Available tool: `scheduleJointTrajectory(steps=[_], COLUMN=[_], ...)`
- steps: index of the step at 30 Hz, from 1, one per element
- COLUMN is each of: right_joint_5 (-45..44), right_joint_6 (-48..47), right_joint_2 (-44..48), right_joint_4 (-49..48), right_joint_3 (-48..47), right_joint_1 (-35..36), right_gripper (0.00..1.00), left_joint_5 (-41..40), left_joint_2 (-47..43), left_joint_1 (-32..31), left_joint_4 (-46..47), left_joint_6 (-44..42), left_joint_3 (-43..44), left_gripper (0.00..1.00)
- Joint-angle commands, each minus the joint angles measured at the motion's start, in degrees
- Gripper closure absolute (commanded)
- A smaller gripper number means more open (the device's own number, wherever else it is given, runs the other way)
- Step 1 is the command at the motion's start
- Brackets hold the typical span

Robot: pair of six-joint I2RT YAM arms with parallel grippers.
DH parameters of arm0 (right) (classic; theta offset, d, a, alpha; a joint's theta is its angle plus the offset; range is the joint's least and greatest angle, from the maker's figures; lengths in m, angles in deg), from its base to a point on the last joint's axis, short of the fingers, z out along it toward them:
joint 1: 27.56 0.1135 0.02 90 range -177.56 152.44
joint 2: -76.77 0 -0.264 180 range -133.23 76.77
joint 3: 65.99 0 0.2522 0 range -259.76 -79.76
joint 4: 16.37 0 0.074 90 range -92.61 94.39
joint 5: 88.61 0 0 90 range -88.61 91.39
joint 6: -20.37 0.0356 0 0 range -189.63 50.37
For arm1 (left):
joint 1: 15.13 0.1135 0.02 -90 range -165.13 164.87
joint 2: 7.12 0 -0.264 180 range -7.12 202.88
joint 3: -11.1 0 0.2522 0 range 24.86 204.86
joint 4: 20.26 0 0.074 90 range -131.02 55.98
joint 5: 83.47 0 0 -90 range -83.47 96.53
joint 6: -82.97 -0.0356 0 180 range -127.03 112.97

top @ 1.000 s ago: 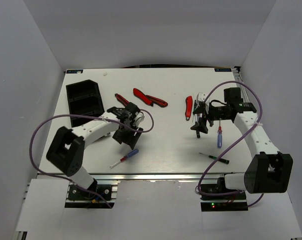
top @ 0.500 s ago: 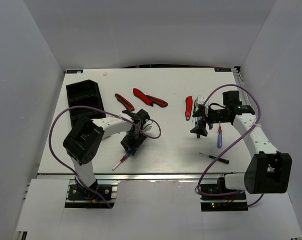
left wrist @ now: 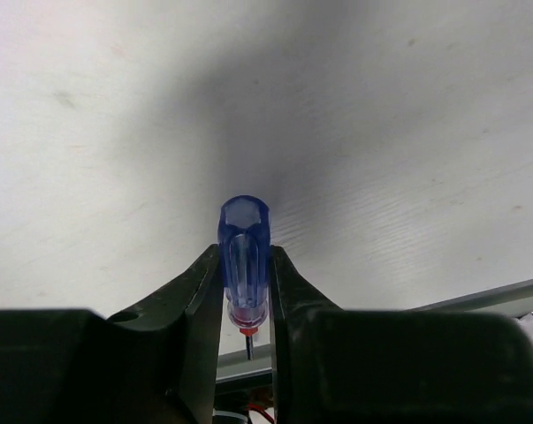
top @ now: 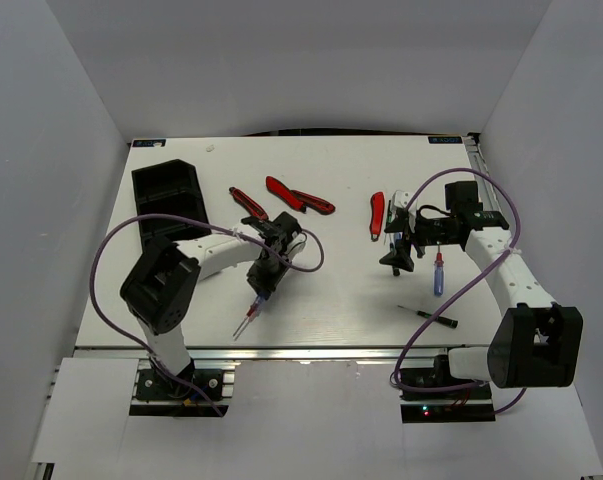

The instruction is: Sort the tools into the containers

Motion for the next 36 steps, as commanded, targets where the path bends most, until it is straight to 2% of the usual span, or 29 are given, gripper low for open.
scheduleJointTrajectory(steps=[1, 6, 9, 10, 11, 13, 14, 16, 17, 20, 29, 36], right_joint_5=[0.9, 1.2, 1.4, 1.5, 1.5, 1.5, 1.7, 1.9, 2.1, 2.3, 2.3, 2.1], right_joint_6=[0.1, 0.0, 0.1, 0.0, 0.0, -0.2, -0.5, -0.6, -0.8, -1.0, -1.0, -1.1], right_joint_2=[1.8, 1.8, 1.5, 1.5, 1.2, 0.8, 0.6, 0.1, -0.1, -0.7, -0.8, -0.4], right_joint_4=[-1.2, -1.5, -1.4, -1.3, -1.1, -0.9, -0.4, 0.2, 0.5, 1.3, 1.8, 2.0], right_joint_3=[0.8, 0.8, 0.4, 0.3, 0.0, -0.4, -0.6, -1.0, -1.5, -2.4, -3.1, -2.0], right_joint_1=[0.0, 0.0, 0.0, 0.0, 0.0, 0.0, 0.0, 0.0, 0.0, 0.0, 0.0, 0.0], right_gripper=[0.11, 0.11, 0.11, 0.11, 0.11, 0.11, 0.11, 0.11, 0.11, 0.11, 0.11, 0.11], left_joint_5=[-4.0, -3.6, -0.4, -0.1, -1.0, -2.2, -2.0, 0.1, 0.7, 6.1, 4.8, 2.7], left_joint_2=[-7.8, -14.1, -16.5, -17.1, -17.8, -20.3, -21.2, -23.6, -24.0, -23.6, -21.8, -22.8], left_joint_1=[0.2, 3.8, 9.5, 12.2, 13.2, 16.0, 18.0, 20.8, 24.1, 29.5, 33.8, 34.7], left_joint_4=[1.7, 1.6, 1.7, 1.7, 2.0, 3.9, 6.1, 9.0, 11.1, 12.8, 19.7, 23.3], left_joint_6=[-1.9, -12.0, -19.5, -24.8, -26.6, -32.4, -38.5, -42.6, -44.2, -47.0, -53.4, -51.6], left_joint_3=[4.8, 7.7, 9.3, 9.6, 9.3, 8.6, 7.7, 6.4, 6.2, 6.3, -3.3, -7.5], left_gripper=[1.00, 1.00, 1.00, 1.00, 1.00, 1.00, 1.00, 1.00, 1.00, 1.00, 1.00, 0.83])
